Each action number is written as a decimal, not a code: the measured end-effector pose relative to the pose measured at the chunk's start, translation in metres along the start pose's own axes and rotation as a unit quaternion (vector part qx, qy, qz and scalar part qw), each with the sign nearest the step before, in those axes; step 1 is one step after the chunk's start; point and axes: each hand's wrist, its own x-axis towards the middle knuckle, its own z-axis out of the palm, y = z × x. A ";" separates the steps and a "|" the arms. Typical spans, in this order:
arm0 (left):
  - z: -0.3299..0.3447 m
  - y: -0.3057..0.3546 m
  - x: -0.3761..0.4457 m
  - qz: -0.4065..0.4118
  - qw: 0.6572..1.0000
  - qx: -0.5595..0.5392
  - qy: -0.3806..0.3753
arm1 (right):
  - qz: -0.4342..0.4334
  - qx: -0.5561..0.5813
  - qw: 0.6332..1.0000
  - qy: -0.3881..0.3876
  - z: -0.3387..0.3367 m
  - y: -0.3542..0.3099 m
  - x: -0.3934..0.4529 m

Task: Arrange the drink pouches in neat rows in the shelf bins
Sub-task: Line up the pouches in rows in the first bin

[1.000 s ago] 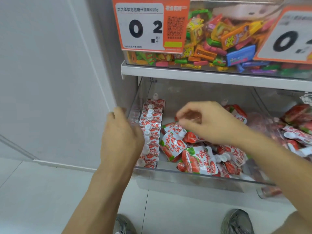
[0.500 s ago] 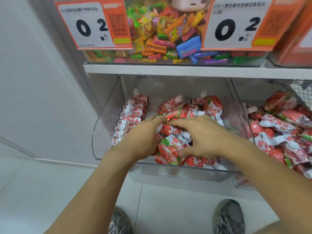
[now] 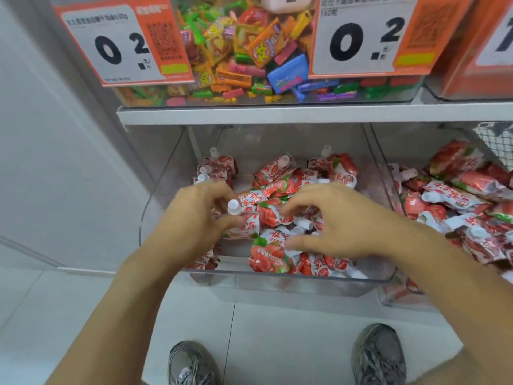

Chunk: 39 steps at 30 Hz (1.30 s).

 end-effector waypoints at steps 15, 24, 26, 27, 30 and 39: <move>0.009 -0.005 -0.009 -0.072 0.996 -0.005 -0.057 | -0.024 -0.103 0.994 -0.033 0.031 -0.007 0.016; 0.008 0.001 -0.005 -0.107 0.986 -0.129 0.017 | -0.018 0.153 0.979 0.132 0.006 -0.013 -0.002; 0.006 0.002 -0.005 -0.110 0.981 -0.158 -0.006 | 0.008 0.185 0.972 0.145 0.007 -0.014 0.000; 0.005 0.003 -0.006 -0.109 0.978 -0.175 -0.019 | 0.031 0.210 0.968 0.133 0.008 -0.014 0.001; 0.003 0.006 -0.010 -0.099 0.967 -0.230 -0.046 | 0.042 0.301 0.949 0.088 0.014 -0.011 0.006; 0.003 0.009 -0.017 -0.097 0.924 -0.352 -0.109 | 0.015 0.189 0.980 0.055 0.009 -0.021 0.007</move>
